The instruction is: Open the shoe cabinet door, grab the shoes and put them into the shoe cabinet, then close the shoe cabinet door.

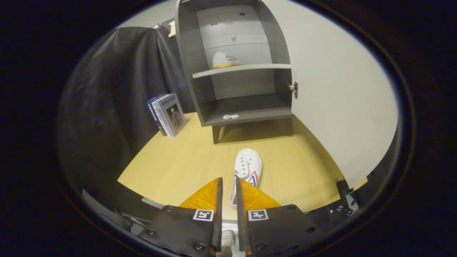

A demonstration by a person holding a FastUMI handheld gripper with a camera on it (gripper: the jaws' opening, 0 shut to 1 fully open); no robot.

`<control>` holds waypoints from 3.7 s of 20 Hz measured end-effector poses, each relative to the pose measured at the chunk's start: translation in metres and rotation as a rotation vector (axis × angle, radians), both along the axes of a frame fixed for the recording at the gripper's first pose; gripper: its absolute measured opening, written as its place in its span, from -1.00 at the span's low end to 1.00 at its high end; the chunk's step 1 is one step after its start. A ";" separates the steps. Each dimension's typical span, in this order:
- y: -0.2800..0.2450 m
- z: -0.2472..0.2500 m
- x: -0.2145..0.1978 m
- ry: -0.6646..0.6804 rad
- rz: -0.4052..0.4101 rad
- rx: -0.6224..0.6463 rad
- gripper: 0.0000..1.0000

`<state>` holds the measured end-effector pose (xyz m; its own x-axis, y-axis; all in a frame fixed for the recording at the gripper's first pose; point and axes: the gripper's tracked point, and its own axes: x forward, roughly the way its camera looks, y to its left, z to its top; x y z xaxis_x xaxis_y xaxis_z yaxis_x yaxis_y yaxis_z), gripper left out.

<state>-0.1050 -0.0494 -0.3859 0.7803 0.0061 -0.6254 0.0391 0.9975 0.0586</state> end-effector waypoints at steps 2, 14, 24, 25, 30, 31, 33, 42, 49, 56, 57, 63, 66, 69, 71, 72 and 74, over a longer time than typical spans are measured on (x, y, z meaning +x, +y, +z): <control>-0.002 -0.023 0.004 0.041 -0.010 -0.010 -0.59; -0.005 -0.119 0.021 0.189 -0.059 -0.043 -0.59; -0.007 -0.136 0.051 0.070 -0.103 -0.045 -0.65; -0.008 -0.139 0.055 0.057 -0.107 -0.050 -0.65; -0.005 -0.145 0.062 0.011 -0.087 -0.106 -0.69; -0.004 -0.146 0.066 0.008 -0.082 -0.126 -0.73; -0.003 -0.148 0.067 0.021 -0.072 -0.154 -0.93; -0.005 -0.093 0.094 -0.022 -0.123 -0.143 -0.95; -0.011 -0.014 0.106 -0.088 -0.196 -0.151 -0.95; -0.008 0.104 0.131 -0.267 -0.206 -0.211 -0.95; -0.007 0.120 0.137 -0.291 -0.204 -0.212 -0.95; -0.012 0.205 0.194 -0.441 -0.173 -0.227 -0.95; -0.017 0.233 0.232 -0.499 -0.146 -0.227 -0.96; -0.023 0.251 0.273 -0.532 -0.119 -0.216 -0.95; -0.029 0.260 0.299 -0.560 -0.115 -0.207 -0.95; -0.032 0.263 0.312 -0.568 -0.113 -0.205 -0.96; -0.040 0.267 0.332 -0.575 -0.106 -0.208 -0.95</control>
